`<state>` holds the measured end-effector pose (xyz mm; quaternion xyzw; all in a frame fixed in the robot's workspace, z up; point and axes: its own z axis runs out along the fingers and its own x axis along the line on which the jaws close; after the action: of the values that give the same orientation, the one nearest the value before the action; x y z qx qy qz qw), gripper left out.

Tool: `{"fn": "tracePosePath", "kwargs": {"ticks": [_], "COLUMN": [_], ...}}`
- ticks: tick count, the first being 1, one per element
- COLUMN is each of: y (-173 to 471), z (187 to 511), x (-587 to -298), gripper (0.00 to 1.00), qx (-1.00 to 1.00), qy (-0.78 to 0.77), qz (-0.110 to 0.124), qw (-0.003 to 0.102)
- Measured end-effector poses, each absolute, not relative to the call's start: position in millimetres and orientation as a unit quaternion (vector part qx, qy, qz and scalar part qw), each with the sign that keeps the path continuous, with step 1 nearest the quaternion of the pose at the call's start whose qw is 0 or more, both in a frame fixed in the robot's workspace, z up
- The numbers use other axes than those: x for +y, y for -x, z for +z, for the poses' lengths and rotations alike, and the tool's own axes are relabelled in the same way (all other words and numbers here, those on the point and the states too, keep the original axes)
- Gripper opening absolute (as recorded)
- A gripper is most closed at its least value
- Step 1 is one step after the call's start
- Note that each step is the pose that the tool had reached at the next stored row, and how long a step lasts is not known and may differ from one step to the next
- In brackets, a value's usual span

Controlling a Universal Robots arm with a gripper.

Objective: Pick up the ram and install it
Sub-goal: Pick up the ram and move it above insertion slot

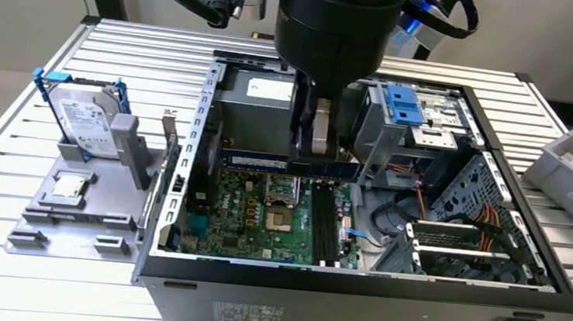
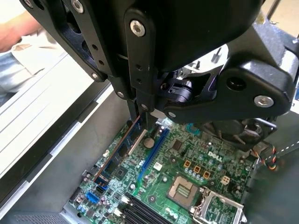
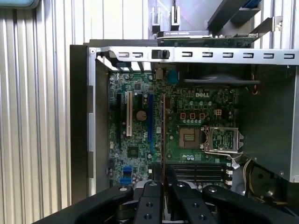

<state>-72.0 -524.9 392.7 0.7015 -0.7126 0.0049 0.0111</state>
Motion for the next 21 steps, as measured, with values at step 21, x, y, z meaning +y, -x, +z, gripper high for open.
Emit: {"fn": "tracePosePath", "kwargs": {"ticks": [21], "y": [50], "z": [393], "x": [-525], "gripper": [0.0], "qx": [-0.712], "qy": [-0.702], "qz": [0.005], "qw": [0.011]}}
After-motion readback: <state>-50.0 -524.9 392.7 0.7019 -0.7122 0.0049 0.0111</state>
